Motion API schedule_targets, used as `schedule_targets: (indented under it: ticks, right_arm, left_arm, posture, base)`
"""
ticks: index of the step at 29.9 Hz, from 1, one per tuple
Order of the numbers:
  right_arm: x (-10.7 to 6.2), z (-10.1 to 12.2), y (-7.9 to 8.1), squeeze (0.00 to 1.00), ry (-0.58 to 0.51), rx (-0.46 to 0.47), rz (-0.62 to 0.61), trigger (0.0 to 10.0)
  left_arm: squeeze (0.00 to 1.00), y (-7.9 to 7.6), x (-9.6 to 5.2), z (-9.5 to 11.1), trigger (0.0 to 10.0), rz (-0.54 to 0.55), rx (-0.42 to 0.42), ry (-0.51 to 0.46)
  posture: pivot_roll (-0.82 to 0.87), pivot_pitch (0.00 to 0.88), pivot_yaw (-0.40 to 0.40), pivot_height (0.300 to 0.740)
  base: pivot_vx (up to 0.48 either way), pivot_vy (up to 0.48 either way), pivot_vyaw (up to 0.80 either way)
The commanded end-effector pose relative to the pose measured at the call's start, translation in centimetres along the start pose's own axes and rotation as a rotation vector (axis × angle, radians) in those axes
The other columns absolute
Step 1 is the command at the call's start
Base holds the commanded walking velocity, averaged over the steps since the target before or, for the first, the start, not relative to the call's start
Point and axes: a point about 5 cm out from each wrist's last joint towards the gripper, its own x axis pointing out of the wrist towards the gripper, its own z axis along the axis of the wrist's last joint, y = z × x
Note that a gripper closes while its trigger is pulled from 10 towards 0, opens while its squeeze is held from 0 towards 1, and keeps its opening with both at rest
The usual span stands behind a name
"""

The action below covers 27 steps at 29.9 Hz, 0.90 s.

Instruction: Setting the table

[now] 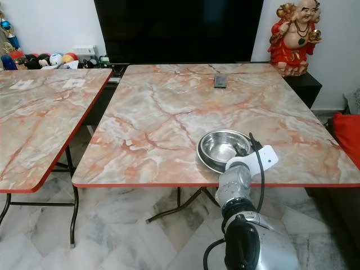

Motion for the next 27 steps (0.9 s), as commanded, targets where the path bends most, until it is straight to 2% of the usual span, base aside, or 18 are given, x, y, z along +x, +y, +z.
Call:
schedule_targets:
  ticks: [1, 7, 18, 27]
  right_arm:
    - [0.0, -0.1, 0.0, 0.0, 0.002, 0.01, -0.016, 10.0]
    - [0.1, 0.4, -1.0, 0.0, -0.032, 0.027, -0.073, 10.0]
    - [0.2, 0.9, -0.6, 0.0, -0.058, 0.011, -0.055, 10.0]
    - [0.0, 1.6, -0.5, 0.0, -0.134, -0.049, -0.049, 10.0]
  left_arm:
    - [0.0, 0.3, 0.0, 0.0, 10.0, 0.004, -0.006, 0.007]
    - [0.0, 0.2, 0.0, 0.0, 10.0, 0.0, -0.004, 0.007]
    - [0.0, 0.1, 0.0, 0.0, 10.0, -0.002, -0.004, 0.007]
    - [0.0, 0.1, 0.0, -0.1, 10.0, -0.003, -0.006, 0.009]
  posture:
    - [0.05, 0.0, 0.024, 0.74]
    - [0.05, 0.0, 0.024, 0.74]
    - [0.05, 0.0, 0.019, 0.74]
    - [0.04, 0.0, 0.018, 0.74]
  base:
    - [0.0, 0.0, 0.0]
    - [0.0, 0.0, 0.0]
    - [0.0, 0.0, 0.0]
    - [0.0, 0.0, 0.0]
